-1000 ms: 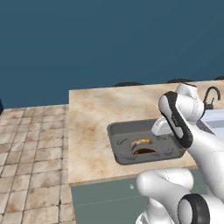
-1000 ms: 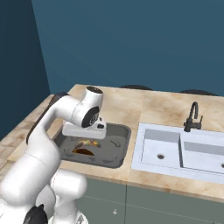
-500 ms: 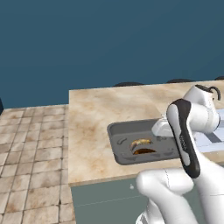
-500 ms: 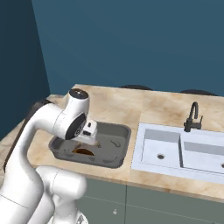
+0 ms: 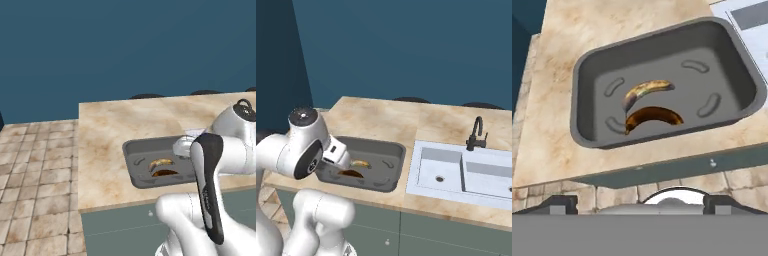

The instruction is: Pick up both bananas from the fridge and place them inside the tupperware on the counter.

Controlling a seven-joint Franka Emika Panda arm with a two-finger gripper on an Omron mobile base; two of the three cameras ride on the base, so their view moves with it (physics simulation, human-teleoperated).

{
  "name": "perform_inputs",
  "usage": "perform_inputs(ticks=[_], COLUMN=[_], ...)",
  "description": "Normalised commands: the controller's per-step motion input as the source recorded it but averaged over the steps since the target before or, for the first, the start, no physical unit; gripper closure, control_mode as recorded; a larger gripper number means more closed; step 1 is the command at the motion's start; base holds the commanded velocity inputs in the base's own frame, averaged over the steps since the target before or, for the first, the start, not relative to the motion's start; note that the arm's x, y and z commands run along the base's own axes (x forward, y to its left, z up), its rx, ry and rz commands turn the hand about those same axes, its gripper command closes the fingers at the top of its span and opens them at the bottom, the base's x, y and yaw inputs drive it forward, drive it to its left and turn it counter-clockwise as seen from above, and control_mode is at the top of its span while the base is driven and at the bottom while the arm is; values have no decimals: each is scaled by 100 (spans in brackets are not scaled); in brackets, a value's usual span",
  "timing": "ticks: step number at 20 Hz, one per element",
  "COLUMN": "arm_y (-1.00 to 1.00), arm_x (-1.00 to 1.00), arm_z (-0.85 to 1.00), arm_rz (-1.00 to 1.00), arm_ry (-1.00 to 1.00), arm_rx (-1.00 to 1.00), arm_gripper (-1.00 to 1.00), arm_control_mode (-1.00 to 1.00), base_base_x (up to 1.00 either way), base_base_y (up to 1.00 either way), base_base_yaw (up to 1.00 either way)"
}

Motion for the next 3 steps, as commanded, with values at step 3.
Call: perform_inputs(ticks=[3], arm_y=[15], arm_x=[-37], arm_z=[44], arm_rz=[-23], arm_ry=[-34], arm_rx=[-19], arm_gripper=[-100], arm_control_mode=[-100], base_base_x=[0], base_base_y=[0], base_base_yaw=[0])
